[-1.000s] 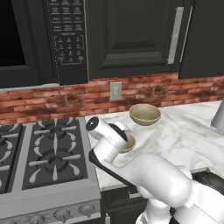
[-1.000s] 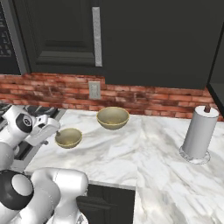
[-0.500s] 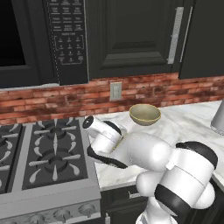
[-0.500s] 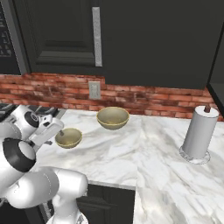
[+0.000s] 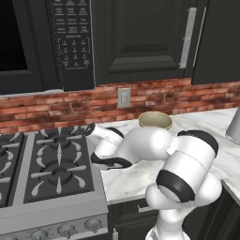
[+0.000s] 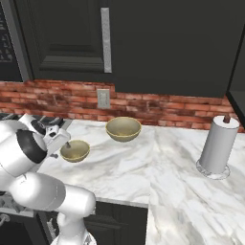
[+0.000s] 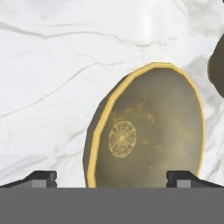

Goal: Pick up the bowls on the counter and stack them on top of one another in the open cabinet. Place the smaller bowl on top of the larger bowl.

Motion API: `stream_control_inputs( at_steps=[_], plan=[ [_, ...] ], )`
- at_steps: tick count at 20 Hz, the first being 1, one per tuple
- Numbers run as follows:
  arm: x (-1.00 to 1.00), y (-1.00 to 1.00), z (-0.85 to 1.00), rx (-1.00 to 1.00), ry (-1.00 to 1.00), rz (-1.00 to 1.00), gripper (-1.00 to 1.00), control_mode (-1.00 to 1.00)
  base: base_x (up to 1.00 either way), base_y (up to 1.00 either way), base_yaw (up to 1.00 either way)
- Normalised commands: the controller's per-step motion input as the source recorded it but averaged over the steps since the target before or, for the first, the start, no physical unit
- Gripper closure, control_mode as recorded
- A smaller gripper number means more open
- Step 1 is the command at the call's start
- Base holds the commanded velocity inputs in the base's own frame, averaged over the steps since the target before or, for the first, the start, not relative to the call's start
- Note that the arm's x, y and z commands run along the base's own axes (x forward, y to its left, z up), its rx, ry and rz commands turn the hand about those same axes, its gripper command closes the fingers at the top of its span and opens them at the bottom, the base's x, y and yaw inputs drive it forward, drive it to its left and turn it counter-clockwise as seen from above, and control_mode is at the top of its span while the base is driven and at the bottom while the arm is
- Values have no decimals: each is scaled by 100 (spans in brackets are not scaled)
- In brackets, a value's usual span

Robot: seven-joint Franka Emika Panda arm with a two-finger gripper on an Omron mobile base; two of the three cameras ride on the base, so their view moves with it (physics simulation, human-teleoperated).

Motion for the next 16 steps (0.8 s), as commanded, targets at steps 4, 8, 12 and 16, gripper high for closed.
stream_control_inputs(
  at_steps=[4, 8, 12, 16],
  plan=[
    [0, 0, -17, 0, 0, 0, -100, -100, 0, 0, 0],
    [1, 0, -10, 0, 0, 0, -100, -100, 0, 0, 0],
    [6, 0, -8, 0, 0, 0, -100, -100, 0, 0, 0],
    [12, 0, -10, 0, 0, 0, 100, -100, 0, 0, 0]
  ],
)
